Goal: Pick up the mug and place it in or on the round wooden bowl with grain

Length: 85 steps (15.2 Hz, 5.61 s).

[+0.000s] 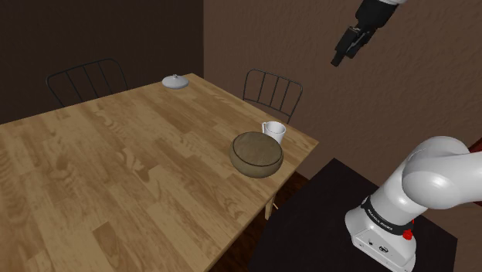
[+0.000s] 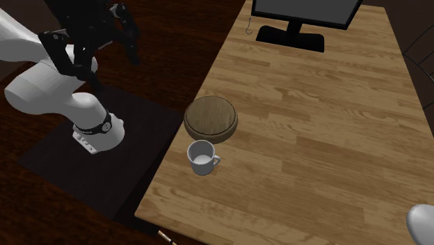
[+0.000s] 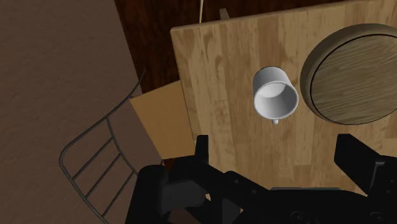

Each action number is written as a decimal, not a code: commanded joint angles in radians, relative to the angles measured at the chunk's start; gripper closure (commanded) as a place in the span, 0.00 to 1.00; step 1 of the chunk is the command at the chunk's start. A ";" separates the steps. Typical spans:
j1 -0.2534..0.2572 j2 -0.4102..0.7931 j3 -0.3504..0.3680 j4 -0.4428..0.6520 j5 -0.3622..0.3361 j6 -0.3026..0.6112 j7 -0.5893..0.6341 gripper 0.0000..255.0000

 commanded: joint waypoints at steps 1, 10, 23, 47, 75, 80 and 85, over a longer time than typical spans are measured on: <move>0.000 0.000 0.000 0.000 0.000 0.000 0.000 0.00; -0.031 0.163 0.004 -0.156 0.055 0.242 0.140 0.00; -0.046 0.561 0.003 -0.233 0.164 0.616 0.294 0.00; -0.039 0.726 0.005 -0.258 0.201 0.790 0.303 1.00; -0.046 0.517 0.003 -0.105 0.176 0.430 0.333 1.00; -0.047 0.493 0.003 -0.058 0.173 0.359 0.338 1.00; -0.037 0.470 0.019 -0.026 0.177 0.306 0.365 1.00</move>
